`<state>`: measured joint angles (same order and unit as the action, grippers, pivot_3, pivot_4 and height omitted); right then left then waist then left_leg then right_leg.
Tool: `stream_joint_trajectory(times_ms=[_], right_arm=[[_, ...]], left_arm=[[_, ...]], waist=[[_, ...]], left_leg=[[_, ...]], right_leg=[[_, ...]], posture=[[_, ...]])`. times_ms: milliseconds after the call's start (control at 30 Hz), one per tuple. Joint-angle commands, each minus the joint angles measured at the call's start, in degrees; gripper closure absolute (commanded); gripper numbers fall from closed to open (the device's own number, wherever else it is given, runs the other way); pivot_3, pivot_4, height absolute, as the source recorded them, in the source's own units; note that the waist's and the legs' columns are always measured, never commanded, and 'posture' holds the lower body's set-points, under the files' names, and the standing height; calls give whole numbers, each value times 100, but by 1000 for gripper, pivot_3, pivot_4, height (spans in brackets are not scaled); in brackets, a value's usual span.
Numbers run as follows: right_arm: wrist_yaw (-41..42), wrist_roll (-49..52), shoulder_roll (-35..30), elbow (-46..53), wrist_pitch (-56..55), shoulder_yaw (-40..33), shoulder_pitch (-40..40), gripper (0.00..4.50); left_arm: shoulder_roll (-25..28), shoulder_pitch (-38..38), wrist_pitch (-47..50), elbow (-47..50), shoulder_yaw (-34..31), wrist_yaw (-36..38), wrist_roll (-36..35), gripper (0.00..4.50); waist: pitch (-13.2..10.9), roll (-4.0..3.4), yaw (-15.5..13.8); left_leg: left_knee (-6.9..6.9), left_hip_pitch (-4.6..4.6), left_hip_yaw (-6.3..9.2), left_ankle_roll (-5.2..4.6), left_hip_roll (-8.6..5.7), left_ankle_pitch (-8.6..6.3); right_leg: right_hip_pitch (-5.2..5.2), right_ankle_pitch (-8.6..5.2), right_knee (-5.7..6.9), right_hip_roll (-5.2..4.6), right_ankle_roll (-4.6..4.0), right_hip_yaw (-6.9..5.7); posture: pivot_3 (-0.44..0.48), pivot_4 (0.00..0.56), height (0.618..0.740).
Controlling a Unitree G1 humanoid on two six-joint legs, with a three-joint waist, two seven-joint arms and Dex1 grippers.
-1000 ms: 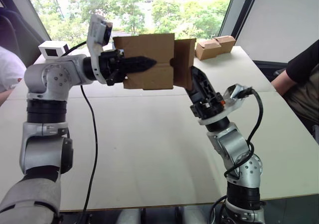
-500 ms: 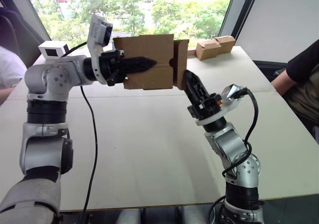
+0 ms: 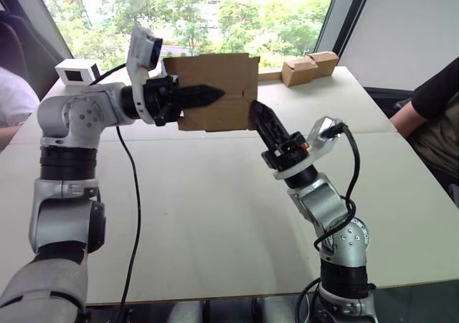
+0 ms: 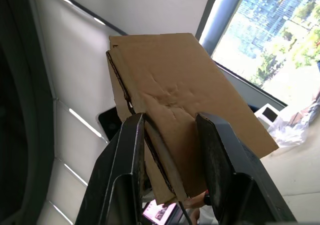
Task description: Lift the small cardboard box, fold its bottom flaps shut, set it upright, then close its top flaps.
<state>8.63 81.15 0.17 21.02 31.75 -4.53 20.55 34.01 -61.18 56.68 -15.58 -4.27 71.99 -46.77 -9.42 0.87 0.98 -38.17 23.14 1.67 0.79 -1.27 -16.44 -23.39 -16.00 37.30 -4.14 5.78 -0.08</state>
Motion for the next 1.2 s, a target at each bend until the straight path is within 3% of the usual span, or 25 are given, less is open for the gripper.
stream_joint_trajectory(times_ms=[33,400,967,1067,1133,1200], right_arm=[[85,3,70,244,60,186,157,2892],[434,-472,-346,448,506,686,87,2892],[506,246,-1641,623,549,-646,-437,2892],[415,47,-1641,541,417,-699,-398,3534],[401,-165,-1615,491,321,-651,-306,4434],[393,-341,-1540,461,255,-540,-165,4473]], left_arm=[[-40,-54,-140,194,-180,-29,-63,4500],[-107,-104,-219,104,-242,-66,-10,4500],[-82,-130,-216,23,-286,-61,-11,4500],[-80,-143,-207,22,-267,-42,-9,4500],[-87,-139,-197,41,-247,-35,-12,4500],[-102,-129,-191,63,-230,-38,-15,4500]], waist=[[0,0,4],[0,0,3],[0,0,-7],[0,0,-5],[0,0,-6],[0,0,-5]], left_leg=[[0,0,0,0,0,0],[0,0,0,0,0,0],[0,0,0,-1,0,-1],[0,0,0,-1,0,-1],[0,0,0,-1,1,-1],[0,0,-1,-1,1,-1]], right_leg=[[0,0,0,0,0,0],[0,0,0,1,0,1],[1,0,-1,0,0,1],[1,0,-1,1,0,0],[1,0,-1,1,0,0],[1,0,-1,1,0,1]], posture=[[0,150,740],[0,150,740],[0,150,740],[0,150,740],[0,150,740],[0,150,740]])
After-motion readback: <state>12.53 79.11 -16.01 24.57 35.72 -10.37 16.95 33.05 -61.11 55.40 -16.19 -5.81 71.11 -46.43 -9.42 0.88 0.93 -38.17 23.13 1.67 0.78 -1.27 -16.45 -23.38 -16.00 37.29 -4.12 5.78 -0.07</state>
